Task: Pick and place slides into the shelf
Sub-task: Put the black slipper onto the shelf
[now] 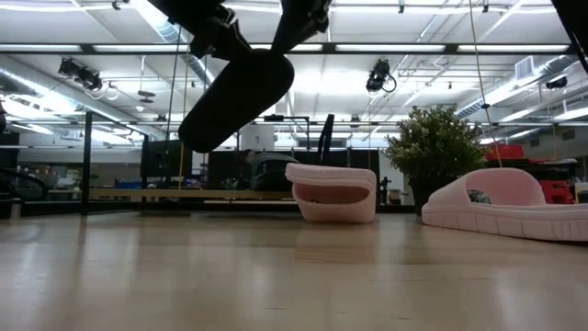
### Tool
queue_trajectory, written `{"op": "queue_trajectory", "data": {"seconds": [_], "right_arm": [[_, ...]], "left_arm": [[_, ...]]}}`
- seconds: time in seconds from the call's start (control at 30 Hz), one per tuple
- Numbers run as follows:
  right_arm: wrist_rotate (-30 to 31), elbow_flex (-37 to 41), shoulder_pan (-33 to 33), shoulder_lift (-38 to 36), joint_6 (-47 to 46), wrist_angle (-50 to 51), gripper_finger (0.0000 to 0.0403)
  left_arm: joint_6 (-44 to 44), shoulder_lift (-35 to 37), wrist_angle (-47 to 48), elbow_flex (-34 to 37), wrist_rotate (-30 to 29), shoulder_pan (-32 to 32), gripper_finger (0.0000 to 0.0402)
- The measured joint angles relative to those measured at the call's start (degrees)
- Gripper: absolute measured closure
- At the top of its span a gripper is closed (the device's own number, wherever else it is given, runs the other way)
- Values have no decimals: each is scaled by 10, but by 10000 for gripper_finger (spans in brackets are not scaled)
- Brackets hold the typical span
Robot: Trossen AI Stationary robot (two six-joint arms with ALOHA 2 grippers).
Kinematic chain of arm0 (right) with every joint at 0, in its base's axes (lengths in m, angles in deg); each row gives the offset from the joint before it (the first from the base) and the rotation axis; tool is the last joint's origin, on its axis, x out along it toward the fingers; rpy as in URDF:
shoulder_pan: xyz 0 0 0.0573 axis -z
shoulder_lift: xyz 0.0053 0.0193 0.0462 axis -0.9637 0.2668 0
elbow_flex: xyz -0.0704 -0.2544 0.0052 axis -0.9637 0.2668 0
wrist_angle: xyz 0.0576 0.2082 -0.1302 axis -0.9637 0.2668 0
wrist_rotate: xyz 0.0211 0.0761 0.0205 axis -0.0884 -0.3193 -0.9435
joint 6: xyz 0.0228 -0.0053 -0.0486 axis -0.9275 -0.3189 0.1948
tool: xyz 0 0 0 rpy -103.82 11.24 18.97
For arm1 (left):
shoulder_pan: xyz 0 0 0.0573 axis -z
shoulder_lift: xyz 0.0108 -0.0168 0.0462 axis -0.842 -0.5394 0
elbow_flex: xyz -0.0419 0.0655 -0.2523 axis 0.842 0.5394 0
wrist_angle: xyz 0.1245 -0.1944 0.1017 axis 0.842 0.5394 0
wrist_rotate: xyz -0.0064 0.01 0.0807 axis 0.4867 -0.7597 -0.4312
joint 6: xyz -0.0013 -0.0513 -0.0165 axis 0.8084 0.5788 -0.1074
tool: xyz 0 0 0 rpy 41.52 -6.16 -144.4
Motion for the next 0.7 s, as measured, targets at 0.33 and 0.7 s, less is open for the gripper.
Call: {"op": "queue_trajectory", "data": {"seconds": [0.33,0.7], "right_arm": [[24,0,15,-53,-38,68,182],[17,0,34,-66,-78,73,193]], "left_arm": [[28,71,-34,0,117,-12,337],[31,98,-78,-1,256,-69,339]]}}
